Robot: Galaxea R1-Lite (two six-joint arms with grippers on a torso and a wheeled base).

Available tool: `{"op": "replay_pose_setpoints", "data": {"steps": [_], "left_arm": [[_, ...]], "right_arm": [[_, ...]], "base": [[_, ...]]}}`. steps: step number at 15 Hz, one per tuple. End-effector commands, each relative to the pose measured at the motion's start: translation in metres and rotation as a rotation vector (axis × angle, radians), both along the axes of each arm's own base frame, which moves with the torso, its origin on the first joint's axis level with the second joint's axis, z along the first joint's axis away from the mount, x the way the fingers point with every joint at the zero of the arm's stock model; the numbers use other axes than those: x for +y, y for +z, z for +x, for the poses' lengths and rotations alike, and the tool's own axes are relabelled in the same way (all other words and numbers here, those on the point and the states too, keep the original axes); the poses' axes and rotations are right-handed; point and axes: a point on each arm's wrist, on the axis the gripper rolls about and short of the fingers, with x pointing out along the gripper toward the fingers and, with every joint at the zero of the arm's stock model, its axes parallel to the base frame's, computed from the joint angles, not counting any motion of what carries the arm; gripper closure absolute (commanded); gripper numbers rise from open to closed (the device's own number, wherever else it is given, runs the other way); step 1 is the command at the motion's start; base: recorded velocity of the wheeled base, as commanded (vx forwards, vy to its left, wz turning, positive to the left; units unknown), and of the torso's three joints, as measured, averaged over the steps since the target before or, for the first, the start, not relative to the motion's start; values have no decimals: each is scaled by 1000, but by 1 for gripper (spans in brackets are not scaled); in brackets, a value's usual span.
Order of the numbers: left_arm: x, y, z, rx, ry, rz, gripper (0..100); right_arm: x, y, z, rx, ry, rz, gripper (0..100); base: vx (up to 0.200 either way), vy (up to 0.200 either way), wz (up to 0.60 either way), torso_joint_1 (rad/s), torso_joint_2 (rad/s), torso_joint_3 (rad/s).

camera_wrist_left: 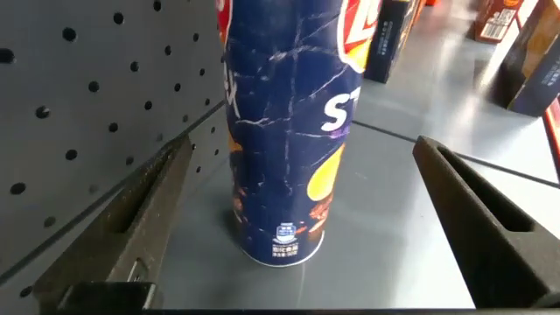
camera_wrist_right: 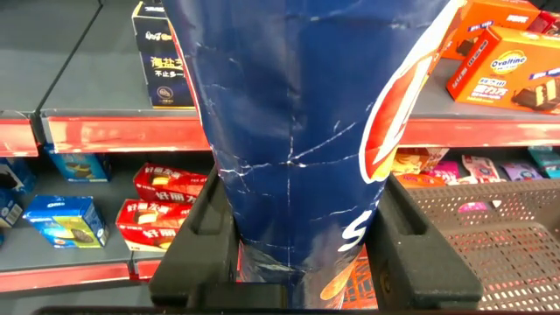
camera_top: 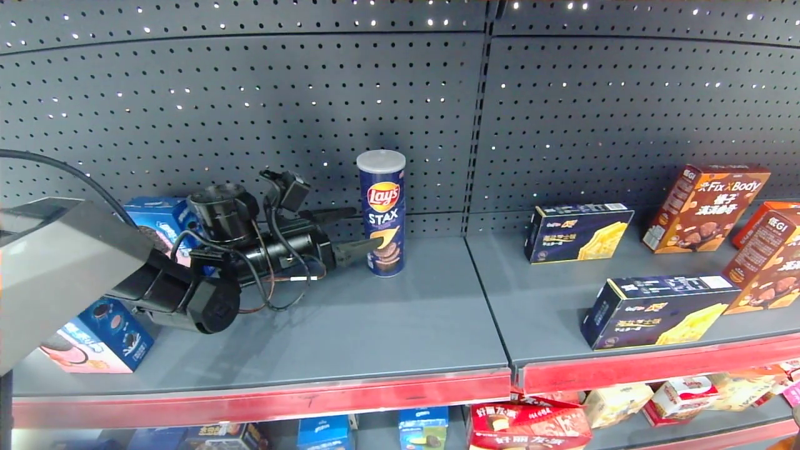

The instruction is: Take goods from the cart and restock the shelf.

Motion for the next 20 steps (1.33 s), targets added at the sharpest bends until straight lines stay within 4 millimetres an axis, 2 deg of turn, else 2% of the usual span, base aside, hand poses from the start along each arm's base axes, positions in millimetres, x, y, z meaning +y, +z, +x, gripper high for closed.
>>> {"op": "replay_pose_setpoints", "data": {"steps": [1, 4, 9, 14, 18, 20], "left_arm": [[-1, -8, 5, 11, 0, 2, 0], [-3, -13, 14, 12, -45, -1, 0], [-6, -5, 31, -10, -56, -36, 0], [-11, -3, 35, 3, -84, -38, 0], [-33, -5, 39, -10, -129, -41, 0], [-36, -7, 39, -3, -136, -40, 0]], "right_arm": [[0, 1, 0, -1, 0, -2, 100], [0, 1, 0, 0, 5, 0, 100], [0, 0, 0, 3, 5, -1, 100], [0, -1, 1, 6, 7, 0, 100], [0, -2, 0, 4, 31, 1, 100], [0, -2, 0, 3, 31, 1, 100]], "base": [[0, 0, 0, 0, 0, 0], [0, 0, 0, 0, 0, 0], [0, 0, 0, 0, 0, 0], [0, 0, 0, 0, 0, 0], [0, 0, 0, 0, 0, 0], [0, 0, 0, 0, 0, 0]]}}
